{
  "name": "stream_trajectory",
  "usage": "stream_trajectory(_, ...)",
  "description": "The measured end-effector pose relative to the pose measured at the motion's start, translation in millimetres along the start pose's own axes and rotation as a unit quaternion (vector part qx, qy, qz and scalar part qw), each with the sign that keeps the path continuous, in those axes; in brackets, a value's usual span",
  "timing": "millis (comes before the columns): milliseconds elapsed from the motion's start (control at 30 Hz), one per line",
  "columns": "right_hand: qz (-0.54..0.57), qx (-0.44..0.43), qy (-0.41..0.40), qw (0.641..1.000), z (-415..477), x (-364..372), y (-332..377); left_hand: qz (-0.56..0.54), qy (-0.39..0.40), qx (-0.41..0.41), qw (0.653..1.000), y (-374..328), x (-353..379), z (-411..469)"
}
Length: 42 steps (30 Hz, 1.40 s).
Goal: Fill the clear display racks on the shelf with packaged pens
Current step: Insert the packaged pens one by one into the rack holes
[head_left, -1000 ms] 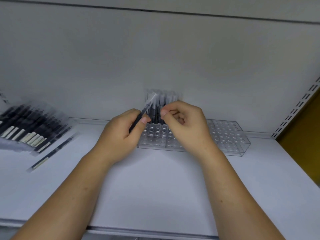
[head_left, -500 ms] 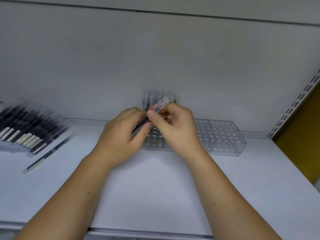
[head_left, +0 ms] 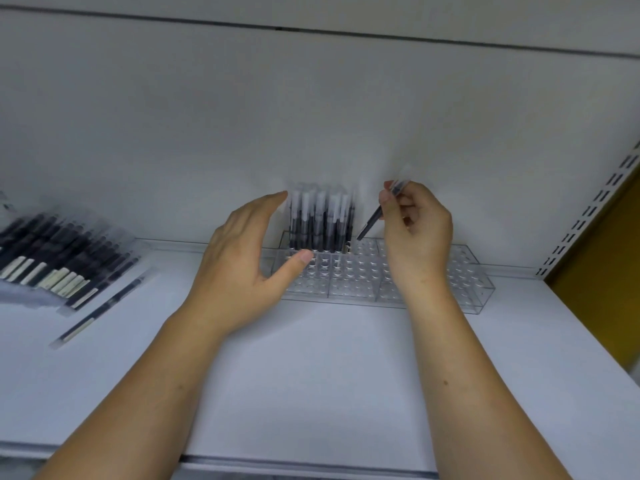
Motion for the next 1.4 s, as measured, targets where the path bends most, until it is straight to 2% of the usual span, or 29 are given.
stream_trajectory(300,-0.068,-0.017,0.054,0.996,4,8,-7,0.005,0.011,-0.015,1.0,-1,1,-1)
stream_trajectory(467,-0.146,-0.04,0.085,0.985,3,15,-10,0.012,0.015,-0.015,1.0,-1,2,0)
stream_trajectory(633,-0.125,0.0,0.083,0.989,1,11,-8,0.014,0.019,-0.018,1.0,-1,2,0)
stream_trajectory(1133,-0.095,0.006,0.113,0.989,-4,9,-3,0.012,0.019,-0.022,0.999,-1,2,0)
stream_trajectory(1400,-0.163,0.039,0.114,0.979,-2,7,-11,0.008,0.019,-0.026,0.999,0,4,-1)
Point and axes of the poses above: each hand's wrist, its own z-axis towards the middle knuckle, its own x-axis out of the palm, y = z × x, the point moved 1 cm from there along z, towards the middle knuckle, and after that the axes turned 13 degrees about x, right-handed, at the moved point
